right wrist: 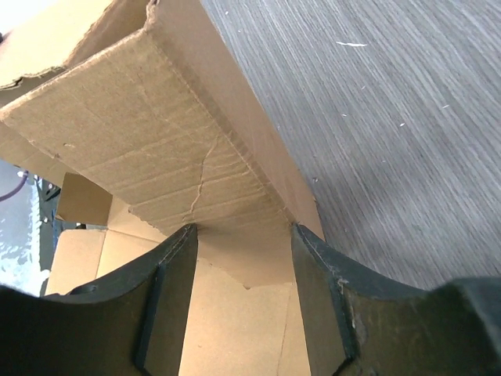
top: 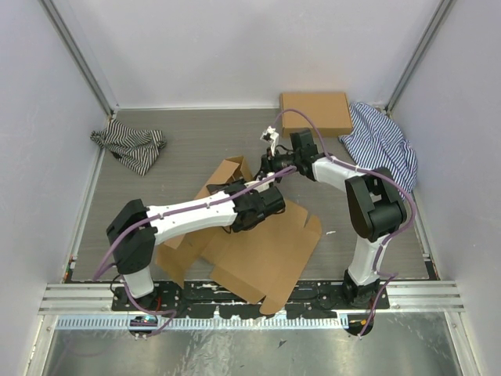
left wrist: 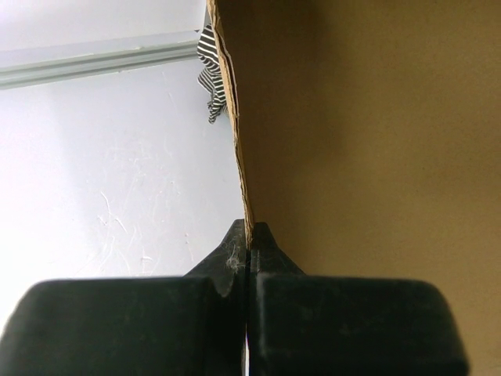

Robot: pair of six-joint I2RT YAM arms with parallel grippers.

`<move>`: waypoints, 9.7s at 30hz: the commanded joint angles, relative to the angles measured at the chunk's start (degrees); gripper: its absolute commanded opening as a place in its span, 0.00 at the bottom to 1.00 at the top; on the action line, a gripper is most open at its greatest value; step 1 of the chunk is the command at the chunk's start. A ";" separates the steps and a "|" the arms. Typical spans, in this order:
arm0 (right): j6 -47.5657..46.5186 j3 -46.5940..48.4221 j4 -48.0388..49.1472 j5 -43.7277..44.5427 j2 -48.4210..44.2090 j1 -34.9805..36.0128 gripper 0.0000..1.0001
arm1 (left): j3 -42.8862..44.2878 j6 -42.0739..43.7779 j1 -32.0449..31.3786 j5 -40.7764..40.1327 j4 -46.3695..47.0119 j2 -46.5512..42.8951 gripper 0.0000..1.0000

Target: Fold the paper box

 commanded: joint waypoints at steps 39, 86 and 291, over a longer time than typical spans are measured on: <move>-41.49 14.37 -37.75 -19.51 6.49 -6.57 0.75 | 8.69 -8.26 -6.40 0.04 -11.30 10.16 0.00; -8.69 -1.22 -6.84 -3.01 -11.86 -8.19 0.77 | 9.16 -11.21 -8.66 0.10 -14.74 11.68 0.00; 20.00 -39.01 20.03 77.85 -47.90 11.31 0.01 | -17.19 -47.34 16.84 40.71 31.86 -34.66 0.52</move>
